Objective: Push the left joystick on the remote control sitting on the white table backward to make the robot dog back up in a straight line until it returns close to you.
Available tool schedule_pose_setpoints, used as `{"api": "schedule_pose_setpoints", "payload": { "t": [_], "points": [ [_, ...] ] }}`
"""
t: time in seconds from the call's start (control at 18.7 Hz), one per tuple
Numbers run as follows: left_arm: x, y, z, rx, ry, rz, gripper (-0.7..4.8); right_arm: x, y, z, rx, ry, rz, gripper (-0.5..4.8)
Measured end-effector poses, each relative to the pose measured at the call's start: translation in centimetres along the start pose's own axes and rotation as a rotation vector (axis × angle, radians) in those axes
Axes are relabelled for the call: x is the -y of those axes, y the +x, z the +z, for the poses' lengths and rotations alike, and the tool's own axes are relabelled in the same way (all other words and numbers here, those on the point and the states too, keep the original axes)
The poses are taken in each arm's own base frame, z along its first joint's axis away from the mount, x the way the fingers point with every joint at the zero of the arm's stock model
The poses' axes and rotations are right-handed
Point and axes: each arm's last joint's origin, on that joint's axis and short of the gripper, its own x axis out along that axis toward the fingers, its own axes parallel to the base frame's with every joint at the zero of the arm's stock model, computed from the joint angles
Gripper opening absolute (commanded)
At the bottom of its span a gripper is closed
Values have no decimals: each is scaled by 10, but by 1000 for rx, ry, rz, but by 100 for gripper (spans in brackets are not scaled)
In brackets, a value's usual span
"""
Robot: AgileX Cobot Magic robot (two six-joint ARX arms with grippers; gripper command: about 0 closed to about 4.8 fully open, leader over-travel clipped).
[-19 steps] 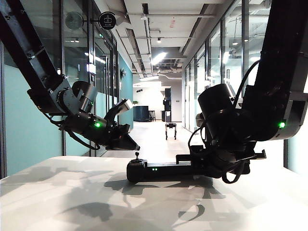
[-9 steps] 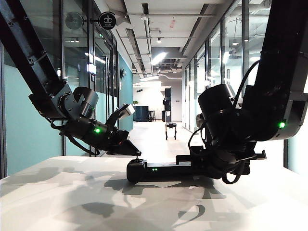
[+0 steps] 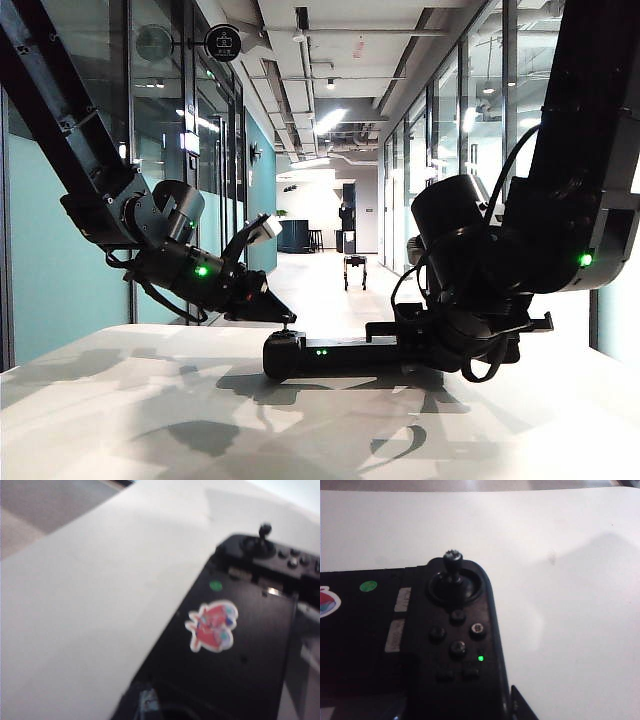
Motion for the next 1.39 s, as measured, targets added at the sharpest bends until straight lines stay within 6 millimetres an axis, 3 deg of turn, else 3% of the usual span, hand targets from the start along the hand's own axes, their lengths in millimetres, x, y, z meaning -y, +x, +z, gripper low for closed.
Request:
{"api": "schedule_pose_setpoints", "payload": {
  "t": [1.13,1.39],
  "points": [
    [-1,-1,0,7,67,-13,-6,0,0,0,6,0,-21,229],
    [-9,9,1,14,72,-17,-6,1,0,0,10,1,-36,229]
  ]
}}
